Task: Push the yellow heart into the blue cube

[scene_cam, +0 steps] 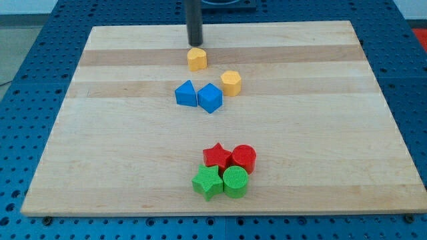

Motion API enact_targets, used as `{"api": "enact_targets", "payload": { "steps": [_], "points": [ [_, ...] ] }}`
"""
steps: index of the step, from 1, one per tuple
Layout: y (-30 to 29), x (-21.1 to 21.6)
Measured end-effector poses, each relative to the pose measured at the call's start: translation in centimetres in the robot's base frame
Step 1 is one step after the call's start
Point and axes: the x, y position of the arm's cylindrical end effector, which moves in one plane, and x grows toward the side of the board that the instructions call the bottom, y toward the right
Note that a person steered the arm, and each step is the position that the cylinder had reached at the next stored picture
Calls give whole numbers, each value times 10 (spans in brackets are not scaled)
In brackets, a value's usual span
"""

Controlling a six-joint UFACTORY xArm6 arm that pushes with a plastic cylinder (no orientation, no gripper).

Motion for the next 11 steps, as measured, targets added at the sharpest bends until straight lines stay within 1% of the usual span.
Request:
{"api": "enact_targets", "payload": {
  "steps": [1, 2, 3, 4, 5, 6, 8, 9, 10, 11],
  "points": [
    [8, 55],
    [29, 88],
    [28, 61],
    [59, 31],
    [82, 39],
    [76, 63],
    [54, 84],
    [49, 86],
    [49, 66],
    [50, 67]
  ]
}}
